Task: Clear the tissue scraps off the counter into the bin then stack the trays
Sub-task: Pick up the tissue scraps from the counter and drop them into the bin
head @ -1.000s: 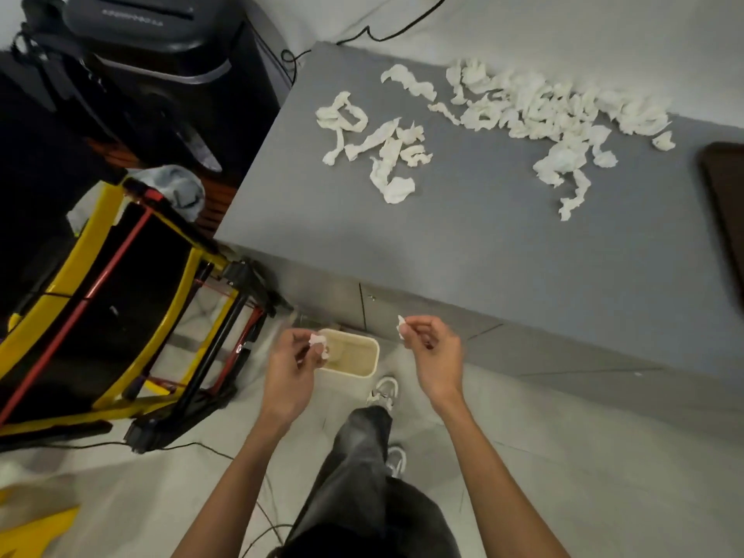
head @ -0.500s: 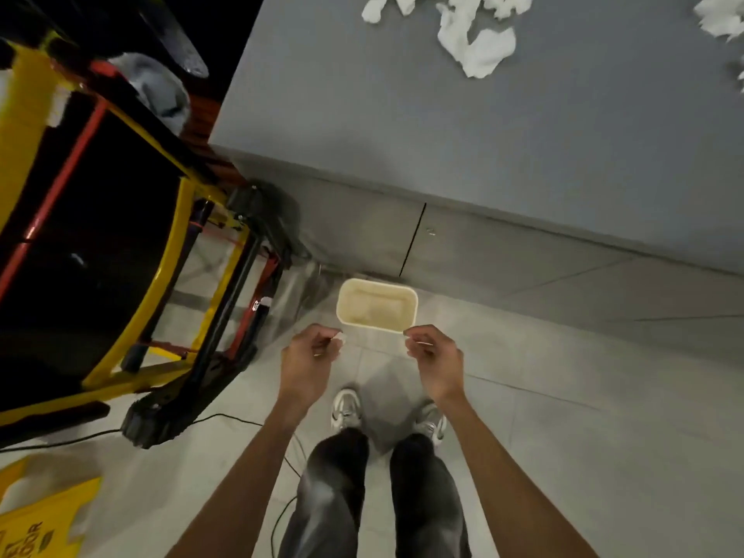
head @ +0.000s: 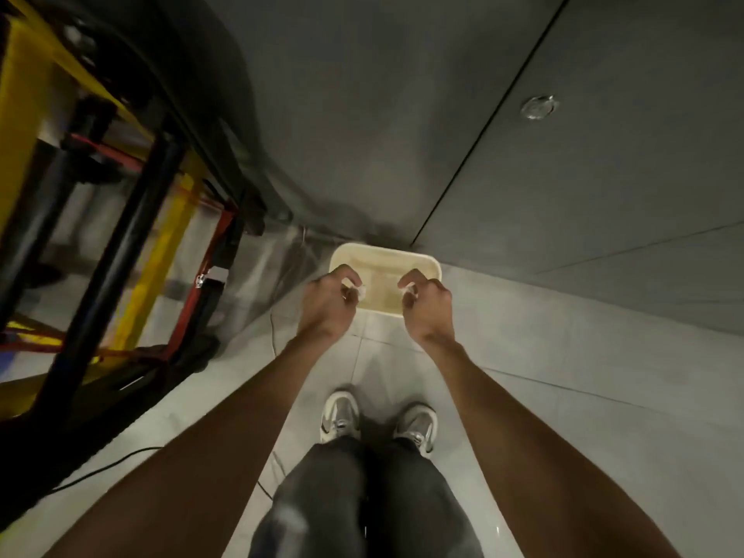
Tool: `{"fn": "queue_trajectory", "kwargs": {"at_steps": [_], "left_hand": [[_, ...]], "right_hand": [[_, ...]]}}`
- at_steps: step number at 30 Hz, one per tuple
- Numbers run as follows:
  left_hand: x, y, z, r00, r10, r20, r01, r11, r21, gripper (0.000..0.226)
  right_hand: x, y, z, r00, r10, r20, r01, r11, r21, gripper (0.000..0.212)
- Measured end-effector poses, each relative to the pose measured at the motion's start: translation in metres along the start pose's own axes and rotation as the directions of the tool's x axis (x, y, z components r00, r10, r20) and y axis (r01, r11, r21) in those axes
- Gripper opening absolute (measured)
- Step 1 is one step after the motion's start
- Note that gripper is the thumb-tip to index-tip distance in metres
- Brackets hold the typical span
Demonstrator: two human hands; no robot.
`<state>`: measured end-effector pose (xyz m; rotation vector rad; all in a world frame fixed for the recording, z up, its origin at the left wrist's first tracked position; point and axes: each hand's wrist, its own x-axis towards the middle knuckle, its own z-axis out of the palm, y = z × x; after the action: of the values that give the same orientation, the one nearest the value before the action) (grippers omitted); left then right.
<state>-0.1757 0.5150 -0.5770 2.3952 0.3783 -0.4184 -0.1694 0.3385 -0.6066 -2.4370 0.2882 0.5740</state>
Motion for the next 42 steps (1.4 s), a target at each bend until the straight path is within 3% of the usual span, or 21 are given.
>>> {"fn": "queue_trajectory", "kwargs": {"at_steps": [4, 8, 10, 12, 15, 28, 35, 42], "left_hand": [[0.047, -0.032, 0.054, 0.996, -0.026, 0.083, 0.017, 0.994, 0.108, 0.030], [0.080, -0.055, 0.092, 0.985, -0.076, 0.155, 0.045, 0.981, 0.191, 0.026], [0.089, -0.059, 0.105, 0.962, -0.090, 0.258, 0.024, 0.968, 0.251, 0.029], [0.090, -0.059, 0.110, 0.940, -0.096, 0.326, -0.009, 0.952, 0.304, 0.041], [0.076, -0.049, 0.096, 0.947, -0.096, 0.307, -0.013, 0.942, 0.334, 0.047], [-0.065, 0.074, -0.097, 0.992, 0.032, 0.124, -0.075, 0.928, 0.365, 0.049], [-0.153, 0.170, -0.238, 0.995, 0.098, -0.022, -0.092, 0.975, 0.201, 0.038], [-0.217, 0.234, -0.316, 0.976, 0.144, -0.165, -0.141, 0.990, 0.031, 0.035]], "right_hand": [[0.044, 0.009, 0.029, 0.996, 0.038, 0.084, -0.028, 0.993, -0.115, 0.035], [0.075, 0.024, 0.058, 0.989, 0.016, 0.147, 0.022, 0.966, -0.256, 0.040], [0.083, 0.028, 0.067, 0.981, 0.029, 0.192, 0.033, 0.950, -0.311, 0.046], [0.084, 0.030, 0.071, 0.975, 0.041, 0.220, 0.034, 0.945, -0.325, 0.052], [0.070, 0.025, 0.063, 0.978, 0.047, 0.206, 0.013, 0.960, -0.281, 0.049], [-0.091, -0.084, -0.113, 0.985, -0.169, -0.033, 0.154, 0.949, -0.275, 0.042], [-0.195, -0.165, -0.258, 0.952, -0.265, -0.156, 0.230, 0.950, -0.211, 0.037], [-0.259, -0.216, -0.354, 0.913, -0.318, -0.254, 0.292, 0.947, -0.136, 0.035]]}}
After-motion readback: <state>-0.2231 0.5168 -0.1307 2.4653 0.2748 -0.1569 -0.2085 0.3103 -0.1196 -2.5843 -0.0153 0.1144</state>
